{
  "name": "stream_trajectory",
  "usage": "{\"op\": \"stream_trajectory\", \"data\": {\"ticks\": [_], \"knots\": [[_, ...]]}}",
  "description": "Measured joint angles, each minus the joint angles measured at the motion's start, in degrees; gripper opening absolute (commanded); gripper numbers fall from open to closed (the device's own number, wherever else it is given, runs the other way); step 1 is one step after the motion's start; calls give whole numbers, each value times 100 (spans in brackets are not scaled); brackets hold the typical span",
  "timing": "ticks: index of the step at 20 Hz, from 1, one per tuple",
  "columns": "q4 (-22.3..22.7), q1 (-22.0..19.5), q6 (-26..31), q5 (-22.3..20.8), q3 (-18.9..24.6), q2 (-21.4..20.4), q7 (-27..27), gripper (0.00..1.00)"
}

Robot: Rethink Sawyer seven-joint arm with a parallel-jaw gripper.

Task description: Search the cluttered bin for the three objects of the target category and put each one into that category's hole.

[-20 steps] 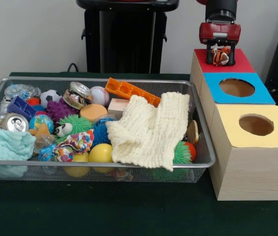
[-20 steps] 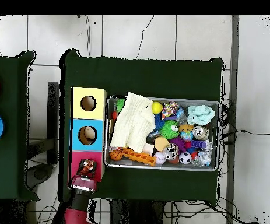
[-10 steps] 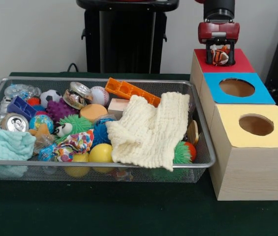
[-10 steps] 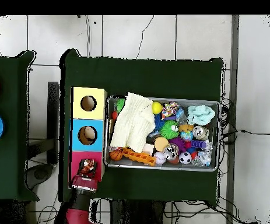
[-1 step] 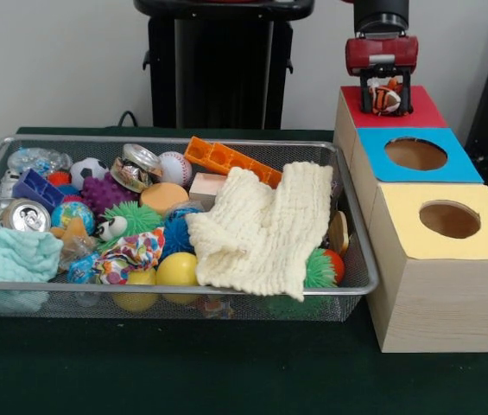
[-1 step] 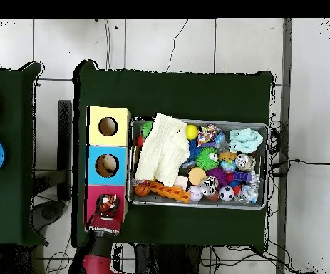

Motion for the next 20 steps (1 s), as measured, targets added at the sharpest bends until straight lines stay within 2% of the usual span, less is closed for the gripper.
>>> {"op": "stream_trajectory", "data": {"ticks": [11, 20], "knots": [[103, -267, 83, -91, 205, -113, 0, 100], [128, -314, 198, -91, 243, -184, 0, 100]]}}
